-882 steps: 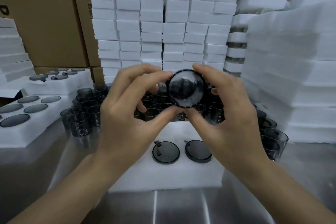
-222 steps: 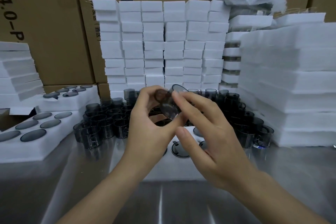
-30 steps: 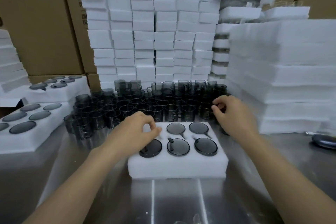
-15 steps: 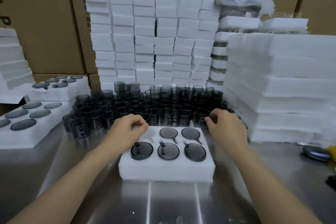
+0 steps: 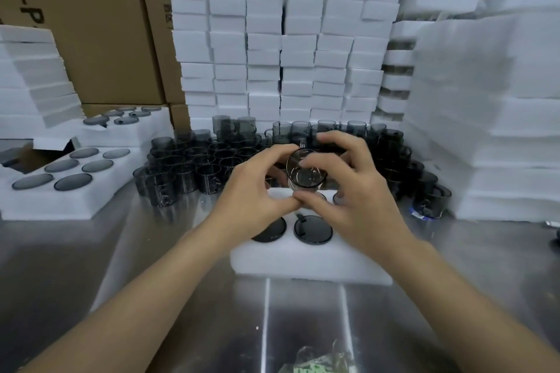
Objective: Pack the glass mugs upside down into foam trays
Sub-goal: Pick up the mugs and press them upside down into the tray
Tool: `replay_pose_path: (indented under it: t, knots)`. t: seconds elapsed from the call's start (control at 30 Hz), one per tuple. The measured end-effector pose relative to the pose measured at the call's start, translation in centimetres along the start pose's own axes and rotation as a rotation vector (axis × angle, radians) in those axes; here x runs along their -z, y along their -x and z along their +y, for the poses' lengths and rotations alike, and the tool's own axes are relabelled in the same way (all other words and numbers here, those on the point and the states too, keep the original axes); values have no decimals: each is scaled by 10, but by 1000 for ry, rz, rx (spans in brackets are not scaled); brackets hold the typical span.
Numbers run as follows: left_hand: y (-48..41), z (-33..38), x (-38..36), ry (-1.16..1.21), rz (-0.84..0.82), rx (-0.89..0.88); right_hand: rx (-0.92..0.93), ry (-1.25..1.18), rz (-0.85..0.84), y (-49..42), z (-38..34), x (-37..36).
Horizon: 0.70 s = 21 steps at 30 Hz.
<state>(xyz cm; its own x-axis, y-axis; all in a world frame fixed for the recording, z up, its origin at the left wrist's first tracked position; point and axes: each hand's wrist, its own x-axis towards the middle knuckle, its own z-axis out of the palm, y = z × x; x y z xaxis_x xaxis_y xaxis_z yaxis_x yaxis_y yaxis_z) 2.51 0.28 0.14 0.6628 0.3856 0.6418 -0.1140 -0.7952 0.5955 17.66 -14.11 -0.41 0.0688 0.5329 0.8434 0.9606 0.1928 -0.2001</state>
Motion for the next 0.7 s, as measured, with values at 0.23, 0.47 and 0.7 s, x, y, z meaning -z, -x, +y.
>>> replay_pose_path:
  t: [0.23, 0.47, 0.7]
  knots:
    - [8, -2, -2, -16, -14, -121, -160, -94, -230, 1, 15, 9]
    - [24, -20, 10, -114, -36, -175, -75, 8, -289, 1, 11, 5]
    - [20, -14, 13, -229, -66, -246, -70, 20, -269, 0, 2, 5]
